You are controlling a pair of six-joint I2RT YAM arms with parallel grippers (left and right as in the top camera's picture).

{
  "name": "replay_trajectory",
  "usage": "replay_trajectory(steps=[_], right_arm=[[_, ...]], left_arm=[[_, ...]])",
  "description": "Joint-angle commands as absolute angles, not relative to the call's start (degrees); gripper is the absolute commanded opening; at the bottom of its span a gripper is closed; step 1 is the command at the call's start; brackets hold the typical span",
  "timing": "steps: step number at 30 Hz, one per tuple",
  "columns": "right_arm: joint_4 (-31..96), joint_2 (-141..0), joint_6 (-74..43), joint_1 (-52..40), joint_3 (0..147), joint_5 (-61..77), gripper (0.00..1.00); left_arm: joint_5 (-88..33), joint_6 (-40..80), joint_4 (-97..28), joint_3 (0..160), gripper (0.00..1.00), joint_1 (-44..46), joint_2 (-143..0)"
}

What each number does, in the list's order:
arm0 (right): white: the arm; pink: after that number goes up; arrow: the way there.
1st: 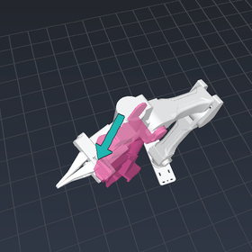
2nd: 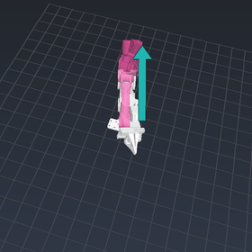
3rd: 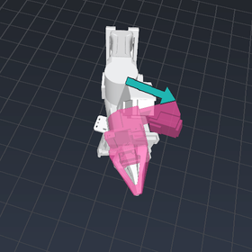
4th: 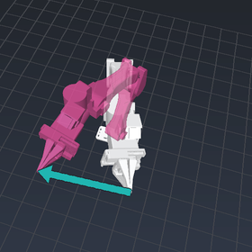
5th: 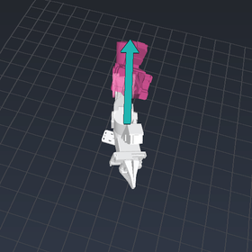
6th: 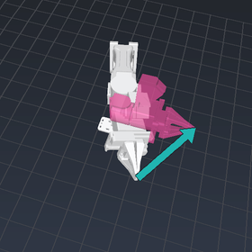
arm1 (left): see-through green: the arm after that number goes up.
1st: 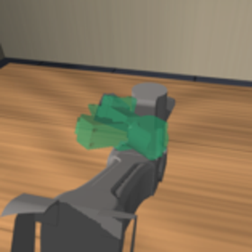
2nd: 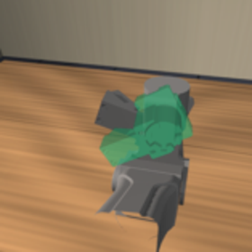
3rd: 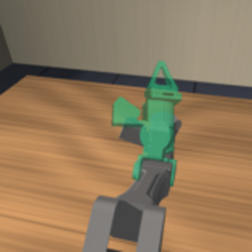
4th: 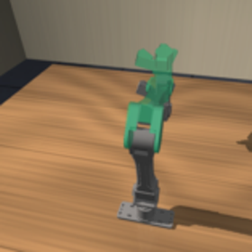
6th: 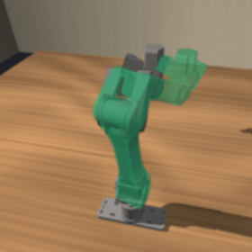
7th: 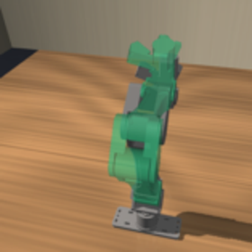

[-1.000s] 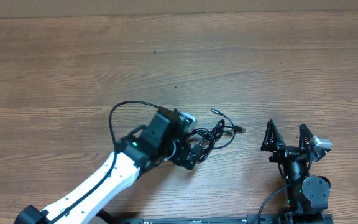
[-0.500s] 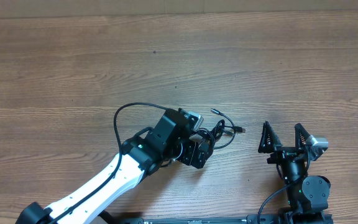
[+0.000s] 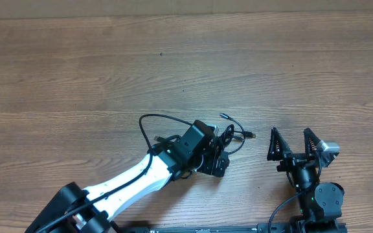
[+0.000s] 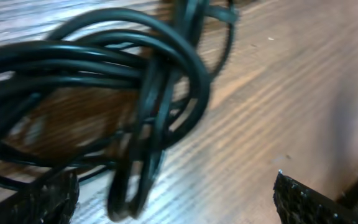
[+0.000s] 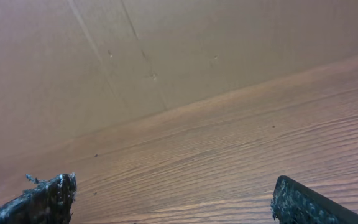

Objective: Untangle cables
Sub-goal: 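Lift the cable coil upward with the left gripper, then move the right gripper toward the hanging cable held by the left gripper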

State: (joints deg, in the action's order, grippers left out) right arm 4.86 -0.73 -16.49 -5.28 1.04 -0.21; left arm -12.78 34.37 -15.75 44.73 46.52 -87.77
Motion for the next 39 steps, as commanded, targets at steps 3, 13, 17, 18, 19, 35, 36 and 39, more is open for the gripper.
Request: replay_trajectory(steps=[3, 13, 17, 18, 19, 35, 36, 39], right_arm=[[4.8, -0.2, -16.4, -5.2, 0.5, 0.7, 1.0], [4.7, -0.2, -16.4, -5.2, 0.5, 1.6, 1.0], [4.7, -0.2, -16.4, -5.2, 0.5, 1.6, 1.0], [4.7, -0.2, -16.4, -5.2, 0.5, 1.6, 1.0], [4.7, -0.2, -16.4, -5.2, 0.5, 1.7, 1.0], [5.4, -2.8, -14.7, -5.2, 1.8, 13.1, 1.0], [6.4, -3.0, -14.2, -5.2, 2.6, 13.9, 1.0], [12.0, -3.4, -13.3, -5.2, 6.9, 13.8, 1.0]], left_arm=[[-10.1, 34.6, -13.4, 46.0, 0.9, 46.5, -90.6], [-8.3, 34.0, -11.8, 46.0, 0.11, 46.4, -90.8], [-6.7, 33.0, -12.0, 46.0, 0.04, 46.4, -90.8], [-6.6, 33.0, -12.0, 46.0, 0.04, 46.4, -90.8], [-6.6, 33.0, -11.9, 46.0, 0.04, 46.4, -90.8], [-9.9, -2.3, -35.3, 56.7, 0.04, 41.1, -76.5], [-9.6, -4.6, -35.3, 56.7, 0.04, 40.8, -75.4], [-7.4, -8.0, -34.9, 56.7, 0.04, 40.4, -72.8]])
